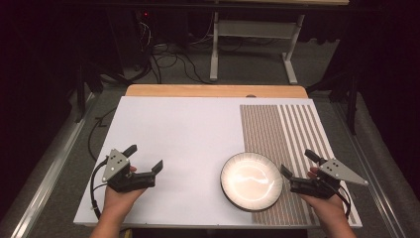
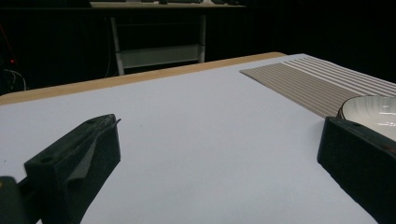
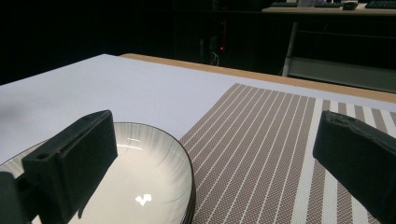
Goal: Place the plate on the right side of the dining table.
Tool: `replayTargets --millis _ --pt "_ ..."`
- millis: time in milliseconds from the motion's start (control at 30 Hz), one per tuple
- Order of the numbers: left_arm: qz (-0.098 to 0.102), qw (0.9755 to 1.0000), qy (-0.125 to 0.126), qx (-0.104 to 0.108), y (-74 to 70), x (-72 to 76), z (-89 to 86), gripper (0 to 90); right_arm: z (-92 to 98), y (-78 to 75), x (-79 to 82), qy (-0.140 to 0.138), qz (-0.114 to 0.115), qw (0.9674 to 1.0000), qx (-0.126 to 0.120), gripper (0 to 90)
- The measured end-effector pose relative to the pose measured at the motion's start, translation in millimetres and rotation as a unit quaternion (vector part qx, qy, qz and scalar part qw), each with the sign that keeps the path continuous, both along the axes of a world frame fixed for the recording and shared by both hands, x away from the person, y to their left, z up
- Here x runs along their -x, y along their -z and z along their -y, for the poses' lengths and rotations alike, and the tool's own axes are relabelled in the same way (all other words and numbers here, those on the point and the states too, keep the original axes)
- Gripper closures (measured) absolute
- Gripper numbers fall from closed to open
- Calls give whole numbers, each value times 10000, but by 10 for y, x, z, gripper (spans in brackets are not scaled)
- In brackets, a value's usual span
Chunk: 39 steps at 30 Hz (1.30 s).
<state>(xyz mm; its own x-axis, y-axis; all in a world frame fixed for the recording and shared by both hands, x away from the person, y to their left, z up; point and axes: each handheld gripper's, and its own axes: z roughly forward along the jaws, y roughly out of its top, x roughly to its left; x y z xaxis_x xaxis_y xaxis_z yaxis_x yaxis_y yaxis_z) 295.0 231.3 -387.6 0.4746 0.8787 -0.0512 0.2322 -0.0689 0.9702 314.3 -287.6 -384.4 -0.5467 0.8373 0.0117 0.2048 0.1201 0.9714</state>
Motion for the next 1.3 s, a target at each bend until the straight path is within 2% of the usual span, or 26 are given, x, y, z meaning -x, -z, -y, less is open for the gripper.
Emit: replayTargets --millis 333,967,1200,1300 --pt "97 9999 97 -88 -35 36 81 2 19 -21 26 27 76 10000 -52 11" --pt "130 9999 53 -31 -55 50 66 2 2 -40 40 -27 91 9999 -85 19" --pt "114 9999 70 -33 -50 48 71 2 7 -45 47 -18 67 9999 -82 60" --pt "91 9999 86 -27 -44 46 73 2 14 -51 50 -27 -19 10000 -68 114"
